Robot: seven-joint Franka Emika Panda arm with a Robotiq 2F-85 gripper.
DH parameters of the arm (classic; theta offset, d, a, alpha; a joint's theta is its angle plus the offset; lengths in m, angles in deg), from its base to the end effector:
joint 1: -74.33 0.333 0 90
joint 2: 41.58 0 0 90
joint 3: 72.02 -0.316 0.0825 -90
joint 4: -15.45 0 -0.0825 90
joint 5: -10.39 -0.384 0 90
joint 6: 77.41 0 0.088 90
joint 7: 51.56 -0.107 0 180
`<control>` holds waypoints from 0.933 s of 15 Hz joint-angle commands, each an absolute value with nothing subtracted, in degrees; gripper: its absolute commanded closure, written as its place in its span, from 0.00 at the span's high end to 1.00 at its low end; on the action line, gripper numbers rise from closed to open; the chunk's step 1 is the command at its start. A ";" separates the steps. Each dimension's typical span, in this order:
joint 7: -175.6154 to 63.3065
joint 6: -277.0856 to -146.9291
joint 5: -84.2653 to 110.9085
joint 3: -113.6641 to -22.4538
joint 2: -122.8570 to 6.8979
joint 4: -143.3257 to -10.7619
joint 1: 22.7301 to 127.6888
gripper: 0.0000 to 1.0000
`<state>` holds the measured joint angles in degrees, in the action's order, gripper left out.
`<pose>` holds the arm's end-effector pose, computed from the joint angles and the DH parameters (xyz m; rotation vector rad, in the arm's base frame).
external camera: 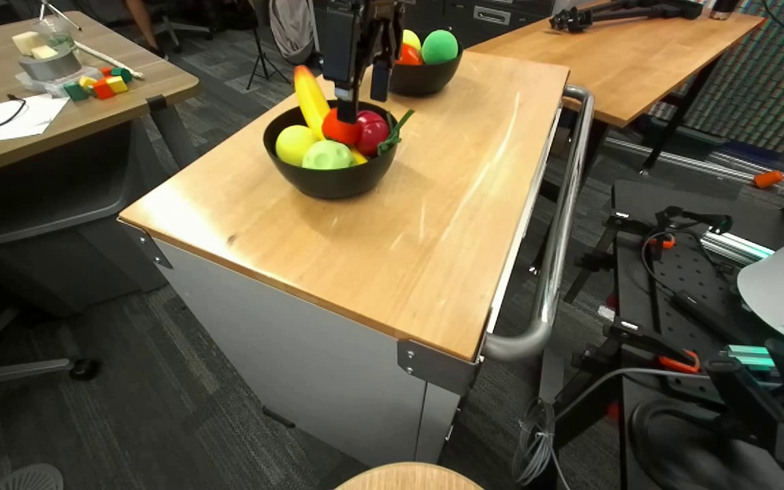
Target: Take all the contents from the black bowls and place them on the table one at at time starting with the left bowl then right bowl
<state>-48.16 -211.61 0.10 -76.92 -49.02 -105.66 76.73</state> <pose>0.5678 0.0747 0.3635 -2.9877 -0.0993 -0.1396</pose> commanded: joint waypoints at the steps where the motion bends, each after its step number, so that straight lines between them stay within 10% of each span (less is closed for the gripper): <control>1: -44.80 -210.05 -0.71 -77.67 -51.83 -101.95 77.22 1.00; 3: -44.30 -209.28 0.27 -77.98 -53.49 -100.41 77.40 1.00; 4: -44.26 -208.88 0.81 -78.03 -54.26 -99.70 77.52 0.78; 12: -45.39 -206.44 6.98 -77.20 -57.13 -95.24 77.95 0.18; 13: -45.41 -206.42 7.38 -77.10 -57.17 -94.96 77.82 0.13; 14: -45.42 -206.47 7.42 -77.06 -57.24 -94.70 77.70 0.31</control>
